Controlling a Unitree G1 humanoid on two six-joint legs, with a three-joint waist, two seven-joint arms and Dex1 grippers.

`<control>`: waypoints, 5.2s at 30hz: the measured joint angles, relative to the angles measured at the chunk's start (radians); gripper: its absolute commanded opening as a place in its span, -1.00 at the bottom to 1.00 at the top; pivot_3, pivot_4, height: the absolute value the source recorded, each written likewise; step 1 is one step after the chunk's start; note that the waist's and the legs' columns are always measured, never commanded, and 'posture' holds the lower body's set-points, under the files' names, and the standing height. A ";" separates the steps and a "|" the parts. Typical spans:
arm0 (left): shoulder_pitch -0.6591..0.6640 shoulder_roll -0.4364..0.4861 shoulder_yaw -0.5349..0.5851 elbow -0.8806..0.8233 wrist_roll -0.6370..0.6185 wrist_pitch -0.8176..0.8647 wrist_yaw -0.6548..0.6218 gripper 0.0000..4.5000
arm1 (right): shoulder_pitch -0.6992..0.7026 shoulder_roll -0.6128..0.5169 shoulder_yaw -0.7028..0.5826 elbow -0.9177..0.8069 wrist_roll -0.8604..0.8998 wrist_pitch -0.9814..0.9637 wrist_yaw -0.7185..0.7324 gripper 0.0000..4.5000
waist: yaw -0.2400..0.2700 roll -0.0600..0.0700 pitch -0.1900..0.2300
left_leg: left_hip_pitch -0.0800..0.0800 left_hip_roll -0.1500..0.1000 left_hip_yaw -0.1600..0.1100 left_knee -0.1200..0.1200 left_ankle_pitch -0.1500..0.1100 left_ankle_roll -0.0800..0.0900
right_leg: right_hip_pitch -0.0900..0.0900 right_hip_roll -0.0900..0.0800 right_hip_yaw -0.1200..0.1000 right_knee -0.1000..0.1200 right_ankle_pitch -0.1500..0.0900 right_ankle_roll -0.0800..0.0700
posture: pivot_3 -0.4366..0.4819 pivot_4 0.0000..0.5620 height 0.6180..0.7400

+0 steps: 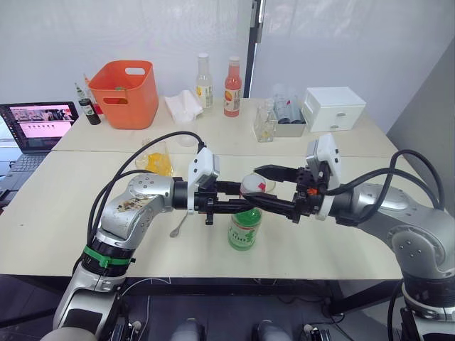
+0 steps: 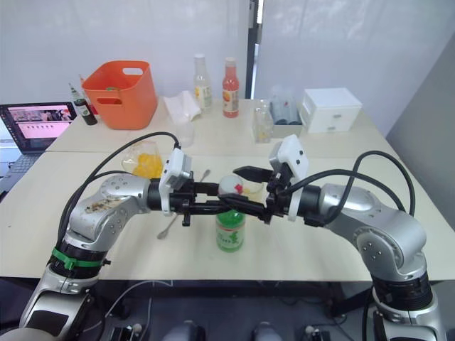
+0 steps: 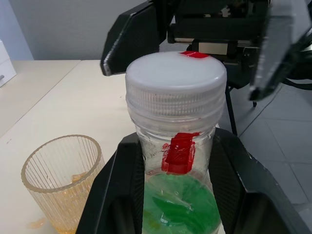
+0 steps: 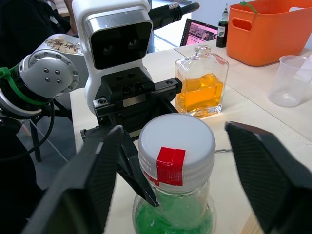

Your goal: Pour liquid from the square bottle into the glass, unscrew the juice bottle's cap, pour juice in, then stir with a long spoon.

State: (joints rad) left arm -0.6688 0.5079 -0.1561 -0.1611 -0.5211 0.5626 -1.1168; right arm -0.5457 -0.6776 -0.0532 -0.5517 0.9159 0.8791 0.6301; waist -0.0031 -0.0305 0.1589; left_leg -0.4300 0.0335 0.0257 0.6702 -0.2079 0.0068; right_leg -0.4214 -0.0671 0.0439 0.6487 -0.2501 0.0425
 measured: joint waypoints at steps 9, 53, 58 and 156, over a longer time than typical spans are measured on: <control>0.000 0.000 0.001 0.000 0.003 -0.001 -0.002 -0.41 | -0.007 0.000 0.003 0.010 0.003 0.001 0.001 -0.26 | 0.000 0.000 0.000 | 0.000 0.000 0.000 0.000 0.000 0.000 | 0.000 0.000 0.000 0.000 0.000 0.000 | -0.05 -0.47 0.59; 0.000 0.000 -0.006 0.067 0.029 -0.120 -0.082 -0.41 | -0.200 -0.035 -0.048 0.145 -0.043 -0.017 0.302 0.98 | 0.006 0.000 0.000 | 0.000 0.000 0.000 0.000 0.000 -0.001 | -0.001 -0.001 0.000 0.003 0.000 0.000 | -0.05 -0.47 0.59; 0.002 -0.005 -0.007 0.070 0.030 -0.124 -0.081 -0.41 | -0.090 0.017 -0.111 -0.115 0.035 0.201 -0.130 0.98 | 0.009 0.000 0.000 | -0.001 -0.001 -0.001 0.002 0.000 -0.001 | -0.001 -0.002 0.000 0.003 0.000 0.000 | -0.05 -0.47 0.59; 0.012 -0.001 -0.012 0.059 0.023 -0.127 -0.078 -0.41 | -0.031 0.110 -0.086 -0.264 0.190 0.346 -0.544 0.99 | 0.006 0.001 0.000 | -0.002 0.002 -0.002 0.005 -0.001 0.001 | 0.000 0.003 0.001 0.000 0.001 -0.001 | -0.05 -0.47 0.59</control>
State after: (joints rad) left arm -0.6567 0.5069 -0.1676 -0.1022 -0.4986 0.4357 -1.1946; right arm -0.5765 -0.5678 -0.1392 -0.8156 1.1060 1.2253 0.0856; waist 0.0029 -0.0293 0.1589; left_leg -0.4321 0.0359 0.0241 0.6754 -0.2088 0.0079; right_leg -0.4213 -0.0641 0.0445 0.6490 -0.2490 0.0418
